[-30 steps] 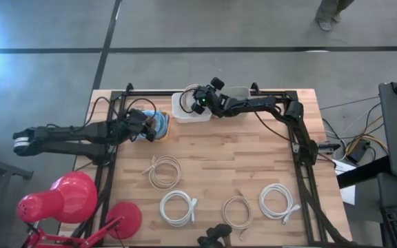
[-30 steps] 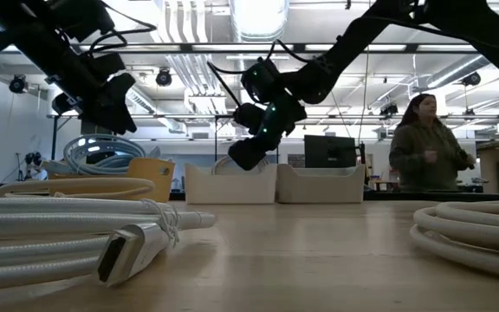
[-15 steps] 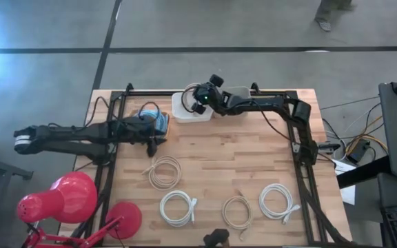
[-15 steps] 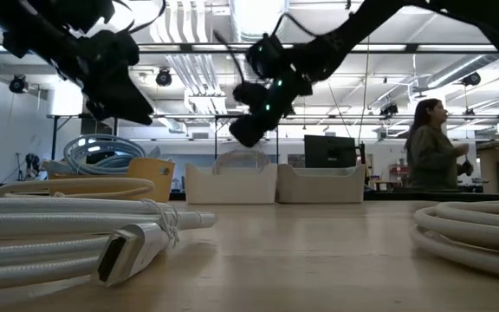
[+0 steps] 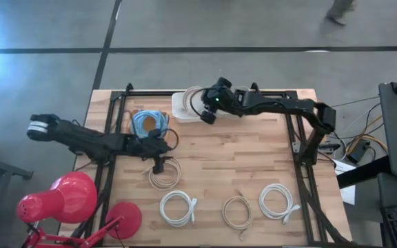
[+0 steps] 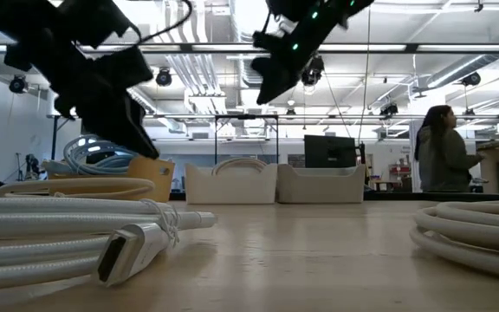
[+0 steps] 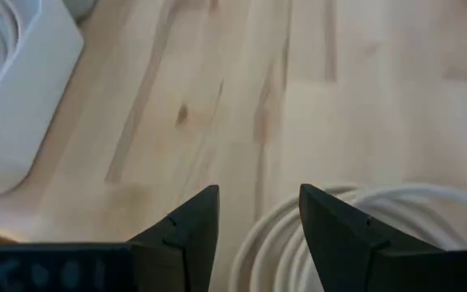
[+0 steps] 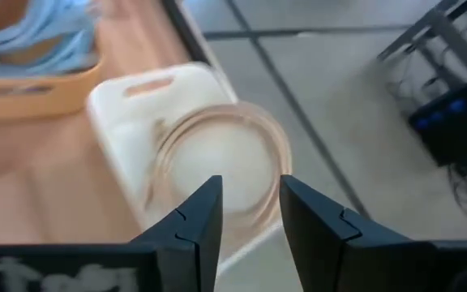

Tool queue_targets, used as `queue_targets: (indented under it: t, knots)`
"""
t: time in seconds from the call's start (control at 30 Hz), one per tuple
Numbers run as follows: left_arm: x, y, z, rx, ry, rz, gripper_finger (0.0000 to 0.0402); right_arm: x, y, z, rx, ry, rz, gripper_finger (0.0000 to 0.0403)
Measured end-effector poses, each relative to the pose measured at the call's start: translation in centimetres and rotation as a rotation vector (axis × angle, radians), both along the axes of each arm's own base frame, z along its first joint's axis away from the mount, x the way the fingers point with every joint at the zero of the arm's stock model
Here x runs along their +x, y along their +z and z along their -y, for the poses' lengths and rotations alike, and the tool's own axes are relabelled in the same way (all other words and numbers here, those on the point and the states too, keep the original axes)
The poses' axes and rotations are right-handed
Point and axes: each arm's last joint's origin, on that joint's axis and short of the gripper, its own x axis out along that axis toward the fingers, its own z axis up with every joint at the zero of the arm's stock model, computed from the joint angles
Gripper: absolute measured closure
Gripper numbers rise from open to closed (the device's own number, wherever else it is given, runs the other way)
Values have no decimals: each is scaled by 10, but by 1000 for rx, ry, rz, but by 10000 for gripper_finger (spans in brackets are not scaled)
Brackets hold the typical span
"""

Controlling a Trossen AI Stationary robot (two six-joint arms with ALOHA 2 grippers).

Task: Sort HDMI cables
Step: Put the left brown HDMI cable into the white bin

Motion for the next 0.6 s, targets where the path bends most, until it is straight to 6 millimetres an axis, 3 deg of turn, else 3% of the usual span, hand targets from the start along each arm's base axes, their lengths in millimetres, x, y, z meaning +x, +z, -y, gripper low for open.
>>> queue_targets:
  t: [0.13, 0.27, 0.37, 0.6]
  knots:
    - [4, -13, 1, -11, -7, -74, 225, -19, 16, -23, 49, 16, -52, 291]
    - [3, -23, 3, -35, -33, -158, 225, -37, 19, -43, 73, 47, -107, 299]
    - [2, -24, 4, -37, -39, -193, 225, -50, 13, -53, 123, 99, -73, 303]
    - [0, -21, 8, -57, -56, -192, 225, -85, -27, -66, 294, 238, 122, 311]
